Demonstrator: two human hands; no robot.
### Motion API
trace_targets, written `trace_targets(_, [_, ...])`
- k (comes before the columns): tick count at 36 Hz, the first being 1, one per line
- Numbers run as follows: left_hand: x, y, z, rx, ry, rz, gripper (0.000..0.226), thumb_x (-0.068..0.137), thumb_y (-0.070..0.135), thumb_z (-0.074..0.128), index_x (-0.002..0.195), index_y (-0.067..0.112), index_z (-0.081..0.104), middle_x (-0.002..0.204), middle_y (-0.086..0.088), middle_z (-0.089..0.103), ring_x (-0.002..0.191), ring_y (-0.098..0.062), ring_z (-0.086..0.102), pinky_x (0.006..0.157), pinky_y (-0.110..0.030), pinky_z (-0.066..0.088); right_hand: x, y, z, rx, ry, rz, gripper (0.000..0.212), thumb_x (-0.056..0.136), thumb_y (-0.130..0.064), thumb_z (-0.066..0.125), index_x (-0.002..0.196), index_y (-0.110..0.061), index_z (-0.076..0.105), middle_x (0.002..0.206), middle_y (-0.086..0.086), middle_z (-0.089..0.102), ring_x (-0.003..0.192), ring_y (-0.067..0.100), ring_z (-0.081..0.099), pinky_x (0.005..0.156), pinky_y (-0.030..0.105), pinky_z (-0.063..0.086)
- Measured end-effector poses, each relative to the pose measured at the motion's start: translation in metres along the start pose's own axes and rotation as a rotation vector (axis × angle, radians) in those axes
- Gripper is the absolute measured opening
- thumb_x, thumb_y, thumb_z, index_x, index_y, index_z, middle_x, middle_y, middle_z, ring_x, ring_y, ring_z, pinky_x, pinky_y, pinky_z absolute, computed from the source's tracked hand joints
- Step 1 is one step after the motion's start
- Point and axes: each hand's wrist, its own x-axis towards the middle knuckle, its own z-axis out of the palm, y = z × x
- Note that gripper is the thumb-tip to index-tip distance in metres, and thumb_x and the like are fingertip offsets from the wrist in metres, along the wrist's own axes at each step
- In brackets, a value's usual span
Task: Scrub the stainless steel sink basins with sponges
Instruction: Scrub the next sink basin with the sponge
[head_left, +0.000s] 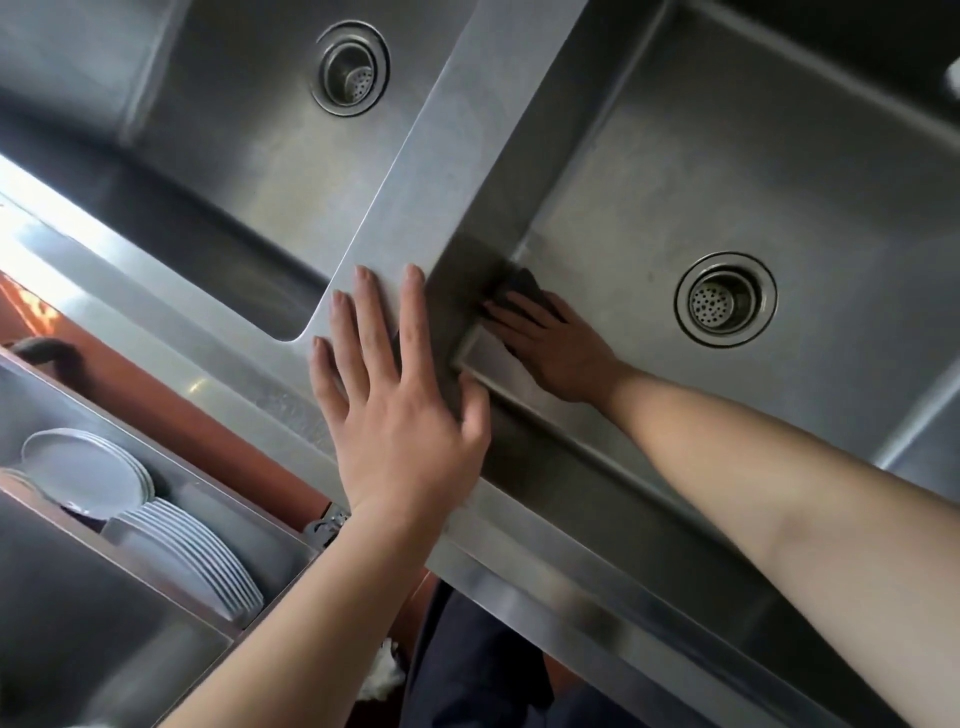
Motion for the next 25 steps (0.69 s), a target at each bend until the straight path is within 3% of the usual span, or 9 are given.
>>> trace_targets(3, [0.001, 0.0, 0.0, 0.008, 0.004, -0.002, 0.09, 0.085, 0.044, 0.051, 0.159, 0.029, 0.003, 0.168, -0.006, -0.003, 0.154, -0.025, -0.008, 0.124, -0.046, -0.005, 0.001, 0.01, -0.008, 0.043, 0.077, 0.13, 0.051, 0.108, -0.026, 0.031, 0.157, -0.023, 0.023, 0.165, -0.005, 0.019, 0.153, 0.024, 0.014, 0.121, 0.045, 0.017])
trace_targets(8, [0.001, 0.0, 0.002, 0.013, 0.0, -0.006, 0.092, 0.084, 0.042, 0.053, 0.159, 0.029, 0.003, 0.168, -0.005, -0.004, 0.154, -0.025, -0.008, 0.124, -0.045, -0.007, -0.003, 0.031, -0.017, 0.09, 0.043, 0.323, 0.058, 0.105, -0.022, 0.034, 0.159, -0.022, 0.013, 0.167, -0.004, 0.006, 0.154, 0.023, 0.002, 0.121, 0.047, 0.014])
trace_targets(16, [0.001, -0.001, 0.002, 0.02, -0.005, -0.009, 0.096, 0.081, 0.039, 0.057, 0.159, 0.028, 0.003, 0.168, -0.008, -0.002, 0.154, -0.027, -0.007, 0.124, -0.051, -0.002, -0.05, 0.051, -0.019, 0.152, 0.073, 0.651, 0.061, 0.098, -0.022, 0.044, 0.156, -0.019, 0.025, 0.166, -0.003, 0.016, 0.154, 0.025, 0.009, 0.121, 0.047, 0.017])
trace_targets(25, [0.001, 0.0, 0.001, 0.027, -0.029, -0.013, 0.099, 0.08, 0.039, 0.059, 0.159, 0.029, 0.0, 0.167, -0.009, -0.005, 0.154, -0.026, -0.01, 0.123, -0.051, -0.002, -0.103, 0.047, -0.018, 0.24, 0.066, 0.846, 0.063, 0.093, -0.013, 0.052, 0.153, -0.009, 0.032, 0.164, 0.009, 0.021, 0.152, 0.03, 0.015, 0.123, 0.041, 0.014])
